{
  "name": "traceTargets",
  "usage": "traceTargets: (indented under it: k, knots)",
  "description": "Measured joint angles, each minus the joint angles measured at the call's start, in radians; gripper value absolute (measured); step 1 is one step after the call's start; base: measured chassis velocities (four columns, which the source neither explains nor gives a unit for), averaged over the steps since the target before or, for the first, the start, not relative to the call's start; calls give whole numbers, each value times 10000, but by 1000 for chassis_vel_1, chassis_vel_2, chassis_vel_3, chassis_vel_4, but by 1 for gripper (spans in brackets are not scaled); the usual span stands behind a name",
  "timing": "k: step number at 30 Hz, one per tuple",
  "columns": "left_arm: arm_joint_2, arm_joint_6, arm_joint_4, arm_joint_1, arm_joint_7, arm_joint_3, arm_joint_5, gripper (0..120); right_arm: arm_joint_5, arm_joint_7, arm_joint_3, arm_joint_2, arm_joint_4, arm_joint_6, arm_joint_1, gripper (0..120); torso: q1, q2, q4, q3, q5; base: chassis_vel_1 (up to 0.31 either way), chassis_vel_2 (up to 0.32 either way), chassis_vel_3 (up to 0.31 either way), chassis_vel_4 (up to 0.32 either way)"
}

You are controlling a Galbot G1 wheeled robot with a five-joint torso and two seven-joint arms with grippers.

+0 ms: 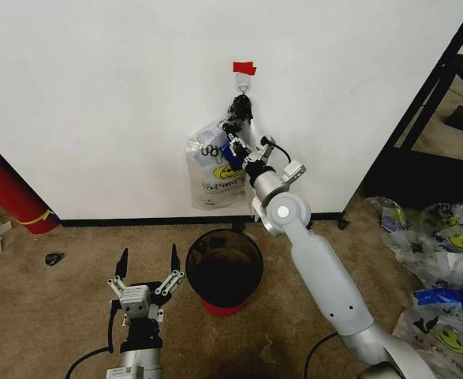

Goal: Pick up the garbage bag from the wall and place it over the trash bin.

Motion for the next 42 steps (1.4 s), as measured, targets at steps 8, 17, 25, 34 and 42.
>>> traceTargets:
  k: [8,17,25,34,42]
  knots:
    - [-16,-1,6,-24,5,28,6,100,-58,40,45,-320,451,-25,-311,0,0,0,2,0,1,0,0,0,0]
    - [-7,5,94,-76,10,107,-18,100,-1215,-378,104,-1132,2318,-73,-2753,0,0,-2,0,0,4,0,0,0,0]
    - [99,19,140,-125,12,190,-53,100,-3521,-916,225,-2327,4161,344,-5056,0,-1,-2,0,-2,3,0,0,0,0]
    - [331,77,211,-253,21,224,-231,100,-5508,-1423,669,-3037,5282,1153,-7349,0,-1,-1,0,-2,3,0,0,0,0]
    - [476,77,207,-245,29,247,-234,100,-7887,-1649,1070,-3139,5662,2476,-9433,0,-1,-1,1,-1,3,0,0,0,0]
